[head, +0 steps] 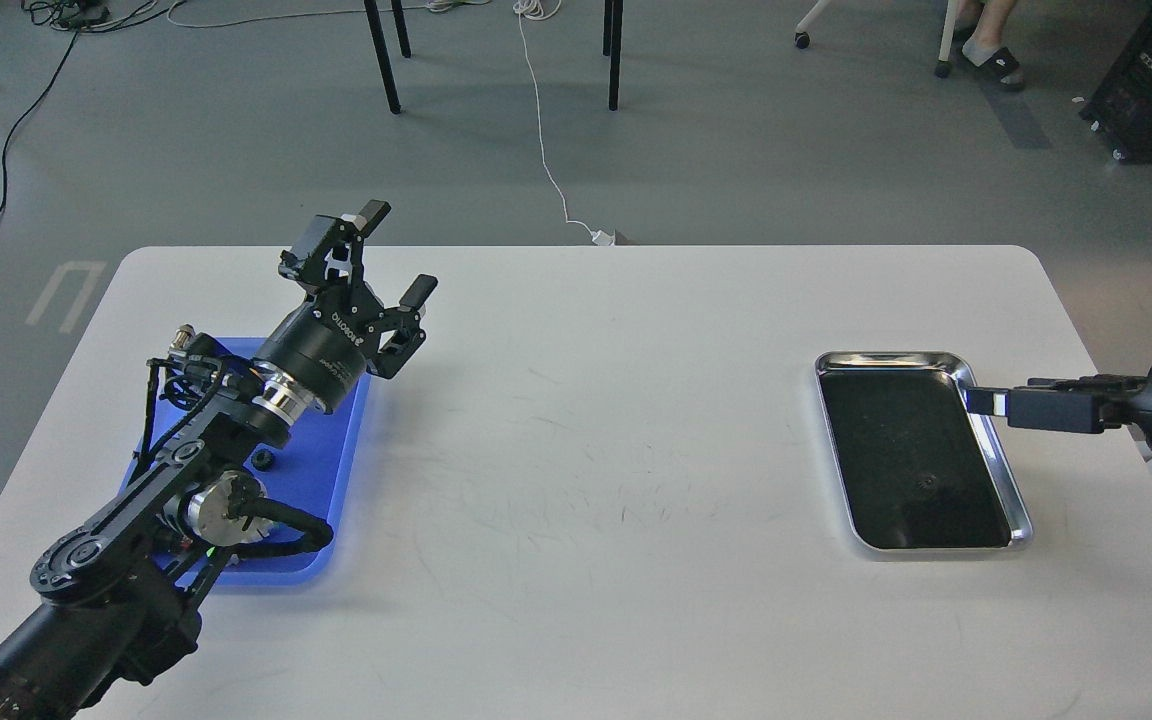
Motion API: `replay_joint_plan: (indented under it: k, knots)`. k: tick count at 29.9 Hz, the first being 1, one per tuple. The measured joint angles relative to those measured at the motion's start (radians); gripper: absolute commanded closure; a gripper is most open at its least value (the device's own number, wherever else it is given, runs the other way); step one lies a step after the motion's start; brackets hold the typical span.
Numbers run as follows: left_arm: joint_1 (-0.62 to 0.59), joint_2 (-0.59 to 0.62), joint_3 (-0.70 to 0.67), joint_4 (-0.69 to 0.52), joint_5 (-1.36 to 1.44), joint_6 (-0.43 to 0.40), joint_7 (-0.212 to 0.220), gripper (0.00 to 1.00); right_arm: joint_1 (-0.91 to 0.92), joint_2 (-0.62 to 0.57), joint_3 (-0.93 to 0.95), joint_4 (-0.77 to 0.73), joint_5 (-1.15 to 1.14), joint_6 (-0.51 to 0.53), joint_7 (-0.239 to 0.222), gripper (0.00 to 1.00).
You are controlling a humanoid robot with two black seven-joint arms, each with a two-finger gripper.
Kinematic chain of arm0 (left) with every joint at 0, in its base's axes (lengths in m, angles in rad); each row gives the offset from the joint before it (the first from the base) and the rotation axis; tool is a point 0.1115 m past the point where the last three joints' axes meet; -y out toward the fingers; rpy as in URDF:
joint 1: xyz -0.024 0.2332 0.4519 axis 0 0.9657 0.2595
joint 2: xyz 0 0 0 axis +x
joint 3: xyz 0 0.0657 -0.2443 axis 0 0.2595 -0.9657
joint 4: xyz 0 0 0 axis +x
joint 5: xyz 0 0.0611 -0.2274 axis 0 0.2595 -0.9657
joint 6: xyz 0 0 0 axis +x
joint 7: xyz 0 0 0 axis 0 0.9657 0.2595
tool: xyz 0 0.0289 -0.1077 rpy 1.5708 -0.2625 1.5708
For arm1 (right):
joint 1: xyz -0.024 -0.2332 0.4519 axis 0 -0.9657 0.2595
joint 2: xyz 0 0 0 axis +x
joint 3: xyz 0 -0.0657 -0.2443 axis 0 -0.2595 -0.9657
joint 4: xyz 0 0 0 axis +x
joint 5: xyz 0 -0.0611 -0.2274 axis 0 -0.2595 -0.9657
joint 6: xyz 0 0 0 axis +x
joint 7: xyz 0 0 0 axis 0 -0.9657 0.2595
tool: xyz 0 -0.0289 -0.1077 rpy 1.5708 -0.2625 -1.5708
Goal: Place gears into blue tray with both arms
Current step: 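Reach the right gripper into the metal tray again, then grasp a second small black gear with the right gripper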
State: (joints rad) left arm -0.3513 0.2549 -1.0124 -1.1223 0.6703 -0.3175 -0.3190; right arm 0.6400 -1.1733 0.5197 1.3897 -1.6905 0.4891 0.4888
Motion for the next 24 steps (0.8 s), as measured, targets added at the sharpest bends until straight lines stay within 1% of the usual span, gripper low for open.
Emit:
replay_joint_plan:
  k: [2,4,11,24]
  knots:
    - [0.000,0.000,0.000,-0.003,0.000,0.000,0.000,0.02,0.044,0.005,-0.054,0.002,-0.091,0.000,0.000,0.01]
    - [0.000,-0.001,-0.001,-0.005,0.000,0.000,0.000,0.02,0.082,0.021,-0.100,0.003,-0.128,0.000,0.000,0.01]
    - [0.001,-0.020,-0.002,-0.005,0.000,0.001,0.000,0.02,0.193,0.042,-0.223,0.003,-0.149,-0.001,0.000,0.01]
    - [0.002,-0.006,-0.002,-0.005,0.000,-0.001,0.001,0.02,0.216,0.044,-0.257,0.000,-0.154,-0.001,0.000,0.01]
